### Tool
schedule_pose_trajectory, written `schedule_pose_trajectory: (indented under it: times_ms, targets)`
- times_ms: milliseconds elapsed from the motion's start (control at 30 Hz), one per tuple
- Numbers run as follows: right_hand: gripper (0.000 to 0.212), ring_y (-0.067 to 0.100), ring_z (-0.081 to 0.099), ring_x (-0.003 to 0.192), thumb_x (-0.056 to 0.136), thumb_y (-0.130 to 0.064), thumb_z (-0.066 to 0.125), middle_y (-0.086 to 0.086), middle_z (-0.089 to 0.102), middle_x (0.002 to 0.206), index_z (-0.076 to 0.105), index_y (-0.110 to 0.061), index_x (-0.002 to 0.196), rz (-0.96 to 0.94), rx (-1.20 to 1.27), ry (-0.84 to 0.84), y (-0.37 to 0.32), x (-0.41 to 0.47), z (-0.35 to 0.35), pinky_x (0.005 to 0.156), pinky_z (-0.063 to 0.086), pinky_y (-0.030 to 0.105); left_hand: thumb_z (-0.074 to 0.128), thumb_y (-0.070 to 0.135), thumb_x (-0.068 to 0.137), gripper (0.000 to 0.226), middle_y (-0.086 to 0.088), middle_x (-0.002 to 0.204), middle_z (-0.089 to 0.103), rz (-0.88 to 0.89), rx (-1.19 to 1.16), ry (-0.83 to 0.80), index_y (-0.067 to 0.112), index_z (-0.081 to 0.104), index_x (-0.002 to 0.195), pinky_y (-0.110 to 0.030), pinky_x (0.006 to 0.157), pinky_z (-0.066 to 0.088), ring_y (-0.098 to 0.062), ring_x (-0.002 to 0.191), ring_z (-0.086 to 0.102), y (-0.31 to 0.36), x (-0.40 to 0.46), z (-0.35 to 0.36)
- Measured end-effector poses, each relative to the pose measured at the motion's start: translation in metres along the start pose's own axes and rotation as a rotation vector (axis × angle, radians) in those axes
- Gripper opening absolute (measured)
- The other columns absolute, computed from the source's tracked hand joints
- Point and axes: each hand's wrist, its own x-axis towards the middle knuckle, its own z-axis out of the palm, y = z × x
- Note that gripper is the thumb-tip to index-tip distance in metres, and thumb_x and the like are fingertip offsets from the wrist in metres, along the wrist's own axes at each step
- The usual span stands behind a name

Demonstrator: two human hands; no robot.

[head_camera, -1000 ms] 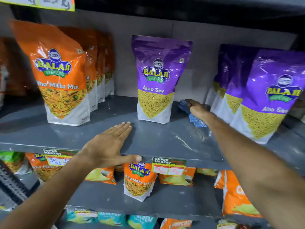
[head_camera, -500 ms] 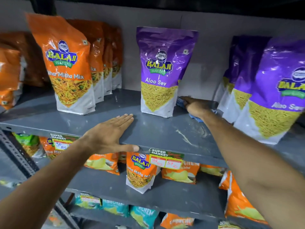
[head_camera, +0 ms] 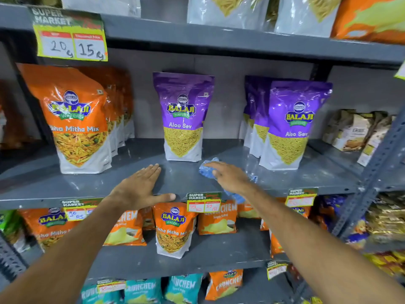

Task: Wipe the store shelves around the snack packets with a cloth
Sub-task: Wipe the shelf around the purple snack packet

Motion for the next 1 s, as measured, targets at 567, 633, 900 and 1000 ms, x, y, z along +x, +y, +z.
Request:
schedule_pose_trajectory:
  times_ms: [567,633,900,1000]
  targets:
    - [0.046,0.022,0.028,0.152,0.108,-0.022,0.04,0.003,0.036,0.162,0.04,-0.027,0.153,0.141,0.019,0.003,0.07,0.014,-0.012,0.123,0.022,0.037,0.016,0.107,0.067,0.136,-0.001,0.176,-0.003,0.032,0.032,0.015,0.016,-0.002,0.167,-0.031,0.128,0.002,-0.016,0.162,0.002,-0.004,0.007,0.004]
    - [0.047,0.026,0.03,0.151,0.107,-0.019,0.038,0.01,0.037,0.161,0.039,-0.019,0.154,0.156,-0.041,0.01,0.074,0.047,-0.01,0.122,0.022,0.037,0.015,0.107,0.066,0.136,0.001,0.176,-0.004,0.033,0.033,0.016,0.017,-0.003,0.166,-0.031,0.128,0.001,-0.015,0.162,0.001,-0.003,0.007,0.003]
    - [0.034,0.039,0.06,0.117,0.097,-0.015,0.048,0.02,0.063,0.127,0.06,-0.005,0.127,0.303,-0.191,-0.043,0.094,0.163,0.007,0.091,0.047,0.041,0.02,0.107,0.07,0.132,0.006,0.175,-0.006,0.034,0.047,0.058,0.02,-0.002,0.167,-0.032,0.132,0.003,-0.009,0.161,-0.004,-0.007,0.01,0.006]
    - [0.036,0.033,0.063,0.117,0.096,-0.044,0.047,0.009,0.064,0.129,0.056,-0.032,0.129,0.279,-0.209,-0.012,0.108,0.208,0.014,0.085,0.044,0.037,0.025,0.105,0.072,0.131,0.006,0.175,-0.006,0.031,0.047,0.079,0.019,0.0,0.167,-0.029,0.131,-0.001,-0.006,0.16,-0.006,-0.007,0.009,0.008]
